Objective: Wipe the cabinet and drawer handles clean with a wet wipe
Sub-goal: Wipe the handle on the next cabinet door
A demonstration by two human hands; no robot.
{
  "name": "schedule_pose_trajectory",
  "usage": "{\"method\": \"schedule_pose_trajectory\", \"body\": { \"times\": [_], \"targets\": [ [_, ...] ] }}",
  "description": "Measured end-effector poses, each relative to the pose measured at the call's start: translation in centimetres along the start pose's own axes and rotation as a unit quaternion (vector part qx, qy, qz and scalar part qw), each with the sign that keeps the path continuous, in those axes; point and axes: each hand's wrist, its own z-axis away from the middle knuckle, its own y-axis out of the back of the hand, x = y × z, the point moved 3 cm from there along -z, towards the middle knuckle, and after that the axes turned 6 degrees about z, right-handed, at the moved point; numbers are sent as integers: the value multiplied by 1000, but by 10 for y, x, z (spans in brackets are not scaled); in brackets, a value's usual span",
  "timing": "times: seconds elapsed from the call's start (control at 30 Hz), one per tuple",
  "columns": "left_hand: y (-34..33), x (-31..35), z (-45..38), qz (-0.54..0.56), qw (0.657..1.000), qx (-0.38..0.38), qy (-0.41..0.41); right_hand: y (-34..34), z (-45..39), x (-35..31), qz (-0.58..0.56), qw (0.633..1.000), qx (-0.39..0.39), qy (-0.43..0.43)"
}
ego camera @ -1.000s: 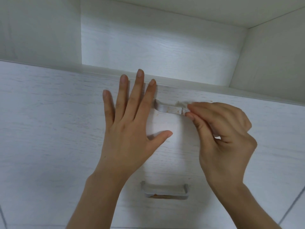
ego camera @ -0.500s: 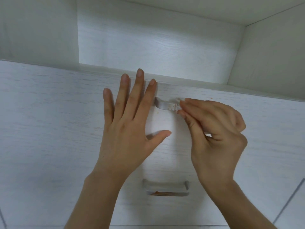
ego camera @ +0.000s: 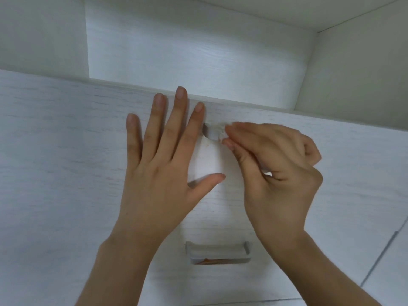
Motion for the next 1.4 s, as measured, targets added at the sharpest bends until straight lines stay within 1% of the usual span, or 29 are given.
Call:
{"method": "schedule_pose_trajectory", "body": {
  "times": [0.07, 0.17, 0.33, 0.47, 0.57, 0.7, 0.87, 1.0, 1.13, 1.2, 1.27, 1.3, 1.4],
  "targets": [
    [-1, 0, 0, 0, 1000, 6, -2, 1, -1, 1, -19, 1000, 1, -9],
    [-2, -1, 0, 5, 1000, 9, -2, 5, 1, 3, -40, 998, 29, -44],
    [-4, -2, 1, 7, 1000, 29, -7, -10, 1, -4, -19, 1000, 24, -5],
    [-5, -3, 1, 0, 999, 34, -9, -8, 4, -1, -15, 999, 42, -11],
    [-6, -3, 0, -5, 999, 34, -9, -7, 0, -1, -8, 1000, 11, 8],
    [-4, -4, 1, 9, 1000, 27, -8, 7, 1, 7, -19, 999, 27, -39],
    [-5, -3, 1, 13, 999, 35, -9, -9, -3, -6, -6, 1000, -9, 26],
    [-4, -4, 2, 14, 999, 29, -9, -7, 0, -7, 1, 1000, 12, -6],
    [-2, -3, 1, 14, 1000, 24, -6, -10, -3, -12, 8, 1000, -8, 10],
    [-1, -4, 2, 19, 1000, 17, -10, -3, -2, -7, 13, 1000, 13, -23],
    [-1, -7, 2, 19, 1000, 14, -15, 4, 2, -4, -14, 997, 46, -63],
    [0, -8, 2, 19, 1000, 15, -17, 4, 3, -5, -24, 996, 53, -69],
    [0, -9, 2, 19, 999, 28, -16, -9, 1, -14, 2, 999, 23, -25]
  ]
}}
